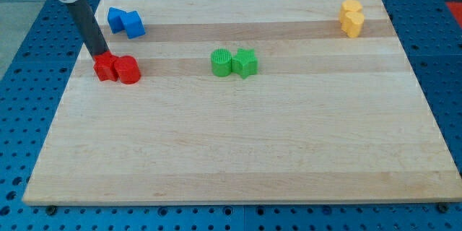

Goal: Slide the blue blocks slightly upwards

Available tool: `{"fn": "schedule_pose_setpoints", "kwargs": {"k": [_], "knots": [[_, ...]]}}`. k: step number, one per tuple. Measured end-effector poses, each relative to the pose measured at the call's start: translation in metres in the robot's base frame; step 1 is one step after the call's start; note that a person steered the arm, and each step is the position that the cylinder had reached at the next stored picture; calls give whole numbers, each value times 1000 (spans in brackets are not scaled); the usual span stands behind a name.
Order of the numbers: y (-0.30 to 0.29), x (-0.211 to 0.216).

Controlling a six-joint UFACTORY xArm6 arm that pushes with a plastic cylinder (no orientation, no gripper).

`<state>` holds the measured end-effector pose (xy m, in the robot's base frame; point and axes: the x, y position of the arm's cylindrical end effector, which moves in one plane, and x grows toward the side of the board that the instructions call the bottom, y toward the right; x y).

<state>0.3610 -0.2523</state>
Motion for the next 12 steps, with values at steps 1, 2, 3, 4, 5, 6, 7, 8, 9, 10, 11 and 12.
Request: {"fn": "schedule_pose_setpoints", "kwargs": {"k": [1, 2, 3, 4, 5, 6, 7, 8, 9, 10, 11, 12], "knots": [[0, 0], [0, -6], [-8, -24], [-8, -29], [-8, -47], [-8, -47], [-8, -65], [-8, -51], [-6, -37], [34, -26], [40, -25], [40, -26]]}}
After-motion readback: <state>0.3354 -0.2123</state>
